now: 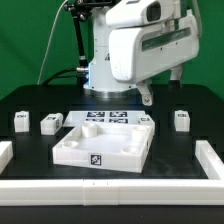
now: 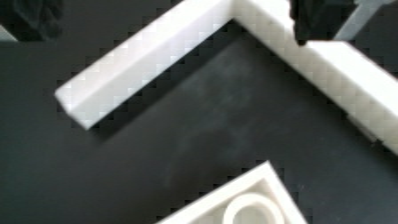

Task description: Assemble one leg

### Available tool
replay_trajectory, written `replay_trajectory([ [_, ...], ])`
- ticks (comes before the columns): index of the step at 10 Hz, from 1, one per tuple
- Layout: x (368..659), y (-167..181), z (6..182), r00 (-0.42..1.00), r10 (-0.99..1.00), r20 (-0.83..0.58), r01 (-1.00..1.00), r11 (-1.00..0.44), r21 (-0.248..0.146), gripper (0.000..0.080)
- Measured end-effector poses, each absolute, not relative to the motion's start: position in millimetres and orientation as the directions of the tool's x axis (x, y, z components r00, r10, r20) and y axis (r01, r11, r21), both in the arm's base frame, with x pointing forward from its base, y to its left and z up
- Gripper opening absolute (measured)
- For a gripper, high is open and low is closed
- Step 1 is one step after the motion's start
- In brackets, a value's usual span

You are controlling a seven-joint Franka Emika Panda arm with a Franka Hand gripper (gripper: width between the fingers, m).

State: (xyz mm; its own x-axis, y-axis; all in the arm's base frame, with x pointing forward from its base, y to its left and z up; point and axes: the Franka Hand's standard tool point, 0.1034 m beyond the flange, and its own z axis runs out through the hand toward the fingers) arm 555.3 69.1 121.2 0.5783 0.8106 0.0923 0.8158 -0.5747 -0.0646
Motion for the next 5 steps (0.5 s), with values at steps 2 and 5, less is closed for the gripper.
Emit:
replay_trajectory([
  [2,546.7,61.3,109.9,0.392,0.918,0.061,0.92,-0.389,-0.051,0.065],
  [5,546.6,61.0,109.2,0.409,0.911,0.058,0.912,-0.406,-0.052,0.065],
])
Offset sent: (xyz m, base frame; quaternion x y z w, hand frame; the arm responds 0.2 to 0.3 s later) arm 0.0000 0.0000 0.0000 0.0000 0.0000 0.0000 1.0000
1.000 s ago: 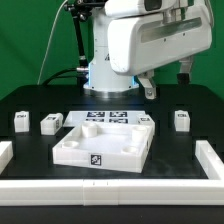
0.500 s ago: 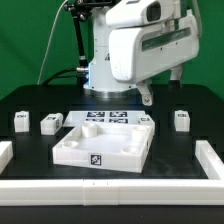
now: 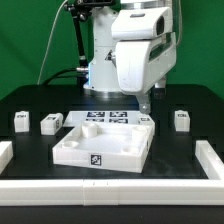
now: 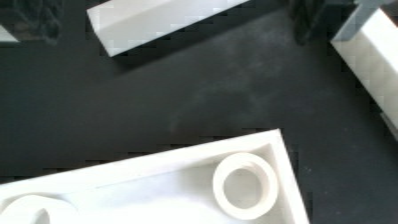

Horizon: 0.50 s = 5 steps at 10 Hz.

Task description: Assemble one leg

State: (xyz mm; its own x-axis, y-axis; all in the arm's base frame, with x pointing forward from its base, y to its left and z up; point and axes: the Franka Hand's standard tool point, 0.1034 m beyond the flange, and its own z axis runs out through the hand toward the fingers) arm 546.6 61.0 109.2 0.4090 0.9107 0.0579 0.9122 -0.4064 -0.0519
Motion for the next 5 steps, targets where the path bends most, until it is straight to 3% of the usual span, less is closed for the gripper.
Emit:
replay_trajectory([
  [2,545,60,106.9,0.397,0.916,0.055,0.918,-0.395,-0.043,0.065],
  [4,513,55,84.0,0.331,0.943,0.032,0.944,-0.331,0.006,0.065],
  [5,498,49,79.6,0.315,0.949,0.024,0.949,-0.316,0.011,0.065],
])
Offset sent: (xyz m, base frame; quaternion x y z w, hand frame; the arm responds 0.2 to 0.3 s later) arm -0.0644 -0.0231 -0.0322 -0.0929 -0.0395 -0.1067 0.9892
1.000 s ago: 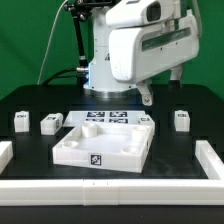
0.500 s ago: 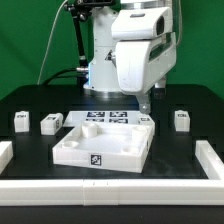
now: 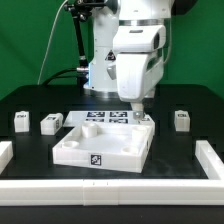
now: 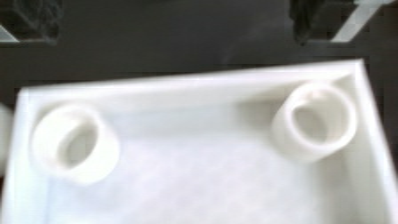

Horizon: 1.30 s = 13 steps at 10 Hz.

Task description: Assemble one leg

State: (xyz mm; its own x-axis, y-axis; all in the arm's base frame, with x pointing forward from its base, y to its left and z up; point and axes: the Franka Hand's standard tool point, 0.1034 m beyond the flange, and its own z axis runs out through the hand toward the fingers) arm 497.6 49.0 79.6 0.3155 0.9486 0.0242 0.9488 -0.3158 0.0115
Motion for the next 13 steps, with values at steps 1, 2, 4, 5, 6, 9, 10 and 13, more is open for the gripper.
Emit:
replay_trajectory([
  [1,482,36,75.9,0.295,0.955,0.015,0.955,-0.295,0.018,0.065],
  [2,474,18,74.2,0.28,0.96,0.004,0.96,-0.28,0.015,0.065],
  [4,474,18,74.0,0.297,0.955,0.004,0.955,-0.297,0.015,0.065],
  [5,474,17,73.8,0.298,0.955,0.003,0.954,-0.298,0.014,0.065],
  [6,474,16,72.7,0.292,0.956,0.003,0.956,-0.292,0.013,0.065],
  [9,439,3,39.3,0.28,0.96,0.013,0.96,-0.28,0.009,0.065],
  [10,431,4,28.2,0.281,0.959,0.019,0.96,-0.281,0.012,0.065],
  [13,419,8,7.7,0.288,0.957,0.022,0.958,-0.288,-0.009,0.065],
])
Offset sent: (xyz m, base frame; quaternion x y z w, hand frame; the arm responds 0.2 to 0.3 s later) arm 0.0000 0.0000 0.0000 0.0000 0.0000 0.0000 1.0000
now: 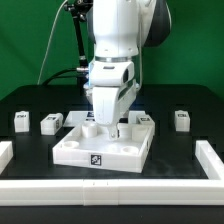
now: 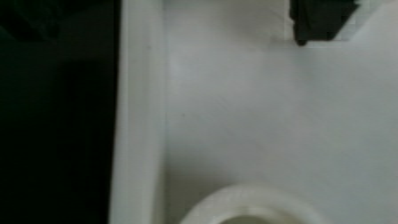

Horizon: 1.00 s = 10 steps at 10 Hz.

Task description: Assemble one leg

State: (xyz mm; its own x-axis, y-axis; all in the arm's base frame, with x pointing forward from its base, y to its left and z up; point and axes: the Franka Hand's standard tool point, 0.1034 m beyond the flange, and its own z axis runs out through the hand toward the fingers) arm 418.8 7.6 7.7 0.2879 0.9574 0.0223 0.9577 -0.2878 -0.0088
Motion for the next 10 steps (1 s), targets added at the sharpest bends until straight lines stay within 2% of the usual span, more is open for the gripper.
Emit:
replay_trajectory([
  [3,420.5,8.5,7.8,0.297,0.955,0.022,0.955,-0.297,-0.01,0.065],
  [4,422.1,9.5,9.8,0.305,0.952,0.022,0.952,-0.305,-0.006,0.0603],
  [5,421.0,8.8,8.5,0.306,0.952,0.022,0.952,-0.306,-0.009,0.0603],
  [6,420.9,8.7,8.5,0.307,0.952,0.022,0.952,-0.306,-0.01,0.0425],
  [7,420.8,8.7,8.5,0.307,0.952,0.021,0.952,-0.306,-0.01,0.0425],
  [8,420.7,8.7,8.4,0.307,0.952,0.021,0.952,-0.306,-0.01,0.0244],
  [9,420.5,8.7,8.3,0.307,0.952,0.021,0.952,-0.306,-0.01,0.0109],
  [10,421.0,8.6,8.6,0.307,0.951,0.022,0.952,-0.307,-0.009,0.0109],
])
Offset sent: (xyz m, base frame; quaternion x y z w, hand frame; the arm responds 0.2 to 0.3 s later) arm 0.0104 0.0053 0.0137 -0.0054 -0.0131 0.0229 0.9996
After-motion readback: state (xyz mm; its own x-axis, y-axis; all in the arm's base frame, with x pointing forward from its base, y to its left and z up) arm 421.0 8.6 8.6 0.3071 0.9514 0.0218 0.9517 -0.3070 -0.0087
